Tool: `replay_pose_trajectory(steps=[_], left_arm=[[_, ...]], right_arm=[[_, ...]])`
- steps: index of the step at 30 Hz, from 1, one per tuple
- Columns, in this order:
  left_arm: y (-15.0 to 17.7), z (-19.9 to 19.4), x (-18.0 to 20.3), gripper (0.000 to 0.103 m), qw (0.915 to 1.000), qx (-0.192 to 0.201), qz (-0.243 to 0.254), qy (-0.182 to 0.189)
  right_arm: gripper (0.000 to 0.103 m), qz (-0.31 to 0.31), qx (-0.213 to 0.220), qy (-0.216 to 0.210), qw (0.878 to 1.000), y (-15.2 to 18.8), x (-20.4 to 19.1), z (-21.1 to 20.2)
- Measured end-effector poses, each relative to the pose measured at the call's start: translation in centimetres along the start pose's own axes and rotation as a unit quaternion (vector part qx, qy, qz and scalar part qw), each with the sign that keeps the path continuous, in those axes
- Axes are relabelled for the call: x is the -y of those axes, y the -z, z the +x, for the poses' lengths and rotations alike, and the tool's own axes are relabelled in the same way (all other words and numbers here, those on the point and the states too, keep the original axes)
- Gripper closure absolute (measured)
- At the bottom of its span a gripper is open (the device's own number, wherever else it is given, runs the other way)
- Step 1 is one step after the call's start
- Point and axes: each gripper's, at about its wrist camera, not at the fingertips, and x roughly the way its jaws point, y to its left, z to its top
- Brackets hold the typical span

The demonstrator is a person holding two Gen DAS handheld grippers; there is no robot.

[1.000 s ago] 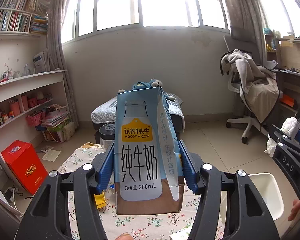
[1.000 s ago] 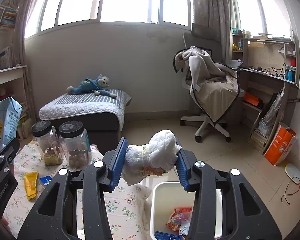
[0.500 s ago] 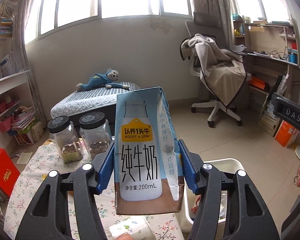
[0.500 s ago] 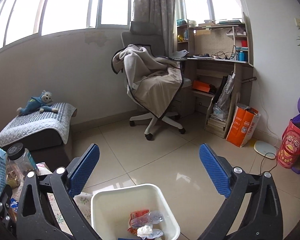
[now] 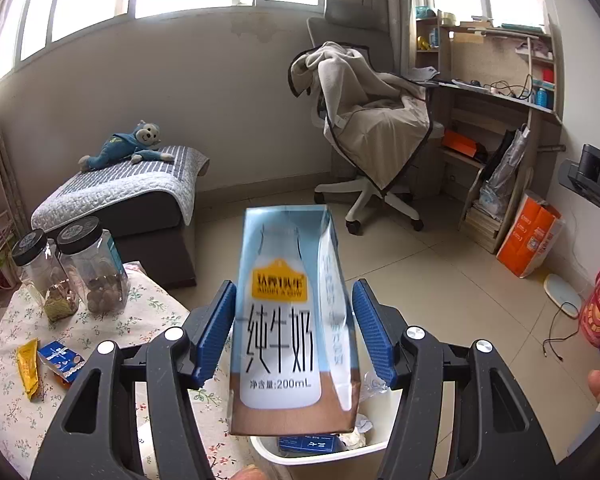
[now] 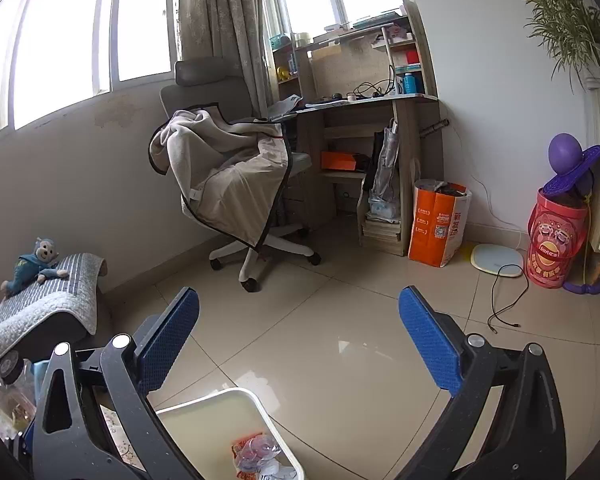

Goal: Collect trash
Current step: 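Carry the milk carton over the wastebasket and open the left gripper, then grasp the white paper cup with the left gripper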

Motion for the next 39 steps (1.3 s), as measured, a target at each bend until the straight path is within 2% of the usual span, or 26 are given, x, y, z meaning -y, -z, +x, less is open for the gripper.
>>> replay_pose_trajectory(steps=[1,2,3,8,11,13,15,18,20,23,27,31,34,35,37,38,39], left_arm=[[-0.1,0.2,0.4,0.038,1.0000,-0.003,0.005,0.003],[-0.3,0.5,0.8,0.027,0.9999,-0.007,0.010,0.007],[-0.3,0.5,1.0,0.023,0.9998,-0.009,0.013,0.011],[0.4,0.4,0.0,0.016,0.9992,-0.023,0.031,0.006],[1.3,0.7,-1.4,0.015,0.9962,-0.060,0.062,0.012],[2.2,1.1,-2.9,0.015,0.9910,-0.096,0.093,0.003],[3.4,1.7,-4.8,0.015,0.9827,-0.143,0.118,-0.001],[5.9,3.4,-7.9,0.015,0.9622,-0.228,0.149,-0.006],[7.8,4.3,-10.1,0.015,0.9516,-0.268,0.150,-0.006],[10.3,5.8,-12.3,0.015,0.9297,-0.339,0.144,0.010],[12.4,6.5,-13.1,0.015,0.9114,-0.381,0.146,0.054],[14.2,6.9,-12.4,0.015,0.8988,-0.392,0.185,0.064],[15.3,7.0,-12.2,0.016,0.8957,-0.387,0.213,0.053],[15.3,7.0,-12.4,0.021,0.8969,-0.383,0.215,0.053],[15.2,6.6,-12.8,0.023,0.9017,-0.374,0.208,0.060],[14.9,6.3,-13.0,0.035,0.9045,-0.370,0.202,0.064],[14.7,6.0,-13.4,0.036,0.9079,-0.366,0.194,0.067]], right_arm=[[0.007,0.001,0.000,0.000,1.000,0.0,0.2,-0.1],[0.007,0.000,-0.001,0.001,1.000,0.0,0.3,0.0],[0.007,0.000,-0.001,0.000,1.000,0.0,0.3,-0.1],[0.007,-0.018,-0.001,0.004,1.000,0.3,0.0,-0.2],[0.007,-0.036,-0.011,-0.002,0.999,0.7,-1.0,-0.3],[0.007,-0.055,-0.023,-0.011,0.998,1.2,-2.0,-0.2],[0.007,-0.079,-0.035,-0.021,0.996,1.5,-3.3,-0.2],[0.007,-0.113,-0.047,-0.035,0.992,2.3,-5.4,-0.3],[0.007,-0.134,-0.055,-0.046,0.988,2.8,-6.8,-0.4],[0.007,-0.158,-0.070,-0.064,0.983,3.6,-8.6,-0.6],[0.007,-0.178,-0.086,-0.079,0.977,4.5,-10.7,-0.6],[0.007,-0.187,-0.106,-0.086,0.973,5.1,-11.9,-0.2],[0.007,-0.192,-0.117,-0.090,0.970,5.6,-12.7,-0.1],[0.007,-0.194,-0.118,-0.091,0.970,5.7,-13.1,0.0],[0.007,-0.200,-0.121,-0.094,0.968,6.0,-13.8,-0.1],[0.007,-0.202,-0.122,-0.096,0.967,6.2,-14.2,-0.1],[0.007,-0.205,-0.124,-0.098,0.966,6.4,-14.7,-0.2]])
